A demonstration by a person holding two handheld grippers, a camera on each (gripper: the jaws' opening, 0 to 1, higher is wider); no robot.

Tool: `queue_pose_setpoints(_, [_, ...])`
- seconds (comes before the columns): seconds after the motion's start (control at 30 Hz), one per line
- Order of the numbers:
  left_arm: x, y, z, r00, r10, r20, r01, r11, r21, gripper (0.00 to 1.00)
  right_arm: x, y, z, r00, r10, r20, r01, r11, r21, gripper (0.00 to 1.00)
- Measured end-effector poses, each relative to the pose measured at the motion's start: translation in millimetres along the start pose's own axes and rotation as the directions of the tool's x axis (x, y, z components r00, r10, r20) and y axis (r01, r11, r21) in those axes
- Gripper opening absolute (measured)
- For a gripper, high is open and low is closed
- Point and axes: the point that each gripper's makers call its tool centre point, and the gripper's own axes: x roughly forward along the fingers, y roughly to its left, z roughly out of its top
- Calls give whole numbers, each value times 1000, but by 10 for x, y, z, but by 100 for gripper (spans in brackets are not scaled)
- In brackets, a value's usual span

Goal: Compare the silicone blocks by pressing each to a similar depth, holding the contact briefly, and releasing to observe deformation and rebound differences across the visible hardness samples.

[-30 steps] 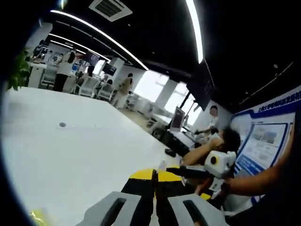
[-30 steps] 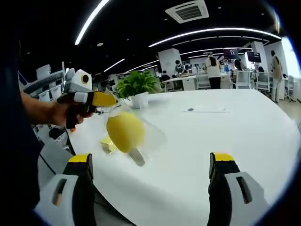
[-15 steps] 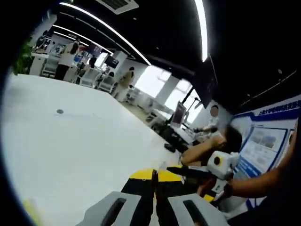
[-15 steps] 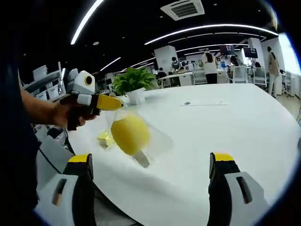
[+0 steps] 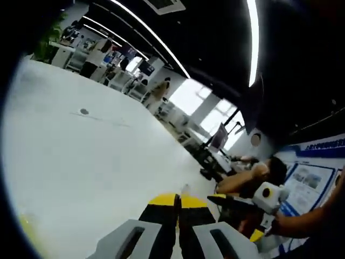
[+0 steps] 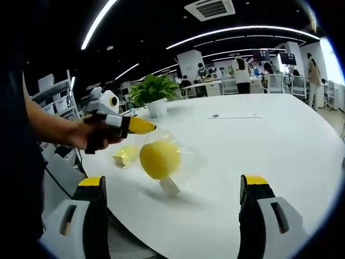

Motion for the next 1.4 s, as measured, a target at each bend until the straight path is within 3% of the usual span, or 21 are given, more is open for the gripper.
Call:
queue_pose_setpoints(0.1, [-8,218,34,997,71,6,-71,993,96,0,3,-12,-9,1000,-1,-2,1,1000,1,96])
queue_pose_setpoints(0.2, [-5,432,23,993,117,5,-117,991,66,0,1,-12,-21,1000,-5,-10,5,1000,6,96])
queue_pose_setpoints(0.33, [5,732,-34,982,184,-36,-179,977,113,0,1,-19,-3,1000,-6,1,6,1000,20,96])
queue_pose_setpoints(0.43, [43,832,-35,982,182,-43,-178,981,83,0,9,-6,-9,1000,-3,-6,3,1000,20,96])
queue_pose_setpoints(0.5, [76,857,-63,983,175,-46,-176,984,-3,0,11,16,4,1000,2,0,-2,1000,27,96])
queue_pose_setpoints(0.6, [125,965,-142,975,214,-63,-214,977,13,0,8,17,-5,1000,-2,-5,2,1000,30,96])
queue_pose_setpoints(0.83, [195,1081,-287,962,259,-84,-263,964,-39,0,-10,10,-26,1000,-7,-11,7,999,42,96])
queue_pose_setpoints(1.0, [239,1150,-455,943,304,-136,-302,953,37,0,-15,34,-77,1000,-4,-18,5,999,43,96])
queue_pose_setpoints(1.07, [236,1162,-505,937,316,-145,-315,948,29,0,-15,52,-73,1000,-2,-19,3,999,43,96])
queue_pose_setpoints(1.23, [231,1179,-561,932,323,-167,-312,946,88,0,-27,56,-76,1000,-1,-27,3,999,38,96])
queue_pose_setpoints(1.3, [213,1258,-580,913,362,-187,-331,927,179,2,-34,40,-89,1000,-5,-28,6,999,45,96])
queue_pose_setpoints(1.33, [227,1259,-590,910,365,-195,-320,919,231,2,-33,38,-96,1000,-5,-30,6,999,48,96])
queue_pose_setpoints(1.4, [234,1244,-593,910,365,-196,-317,919,234,3,-23,39,-98,999,-3,-37,5,999,42,96])
